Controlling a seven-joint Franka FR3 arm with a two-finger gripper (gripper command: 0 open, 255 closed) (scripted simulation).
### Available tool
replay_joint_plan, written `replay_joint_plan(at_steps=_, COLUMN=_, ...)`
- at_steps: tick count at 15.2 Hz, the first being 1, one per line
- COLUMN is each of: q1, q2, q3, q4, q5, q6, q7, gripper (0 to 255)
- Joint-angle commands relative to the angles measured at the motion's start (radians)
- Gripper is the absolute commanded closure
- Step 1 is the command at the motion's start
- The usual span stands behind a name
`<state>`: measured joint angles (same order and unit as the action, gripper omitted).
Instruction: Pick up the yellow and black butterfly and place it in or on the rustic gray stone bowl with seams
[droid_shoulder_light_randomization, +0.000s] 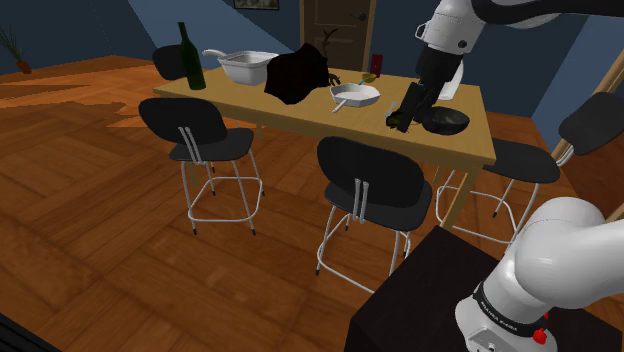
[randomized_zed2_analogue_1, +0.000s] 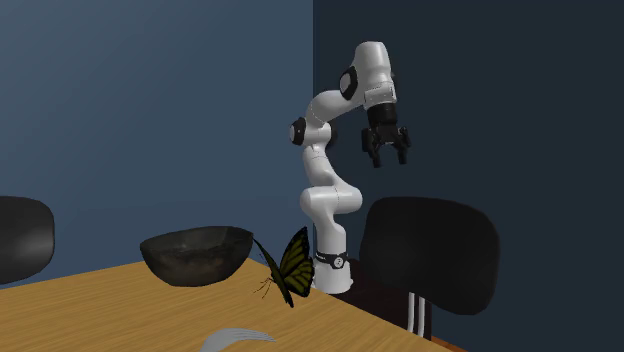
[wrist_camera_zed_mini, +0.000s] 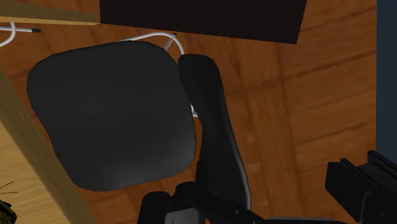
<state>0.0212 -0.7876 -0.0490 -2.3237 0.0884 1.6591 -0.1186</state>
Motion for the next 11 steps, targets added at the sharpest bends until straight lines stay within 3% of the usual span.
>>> replay_joint_plan(at_steps=1, q1=0.000, q2=0.000, q3=0.000, q4=0.000, q5=0.000, q6=0.000, q7=0.000, gripper=0)
replay_joint_plan(at_steps=11, q1=-0.041, q2=0.269, q3=-0.166, q4=0.112, q5=-0.129, q6=0.039, q7=-0.231, gripper=0)
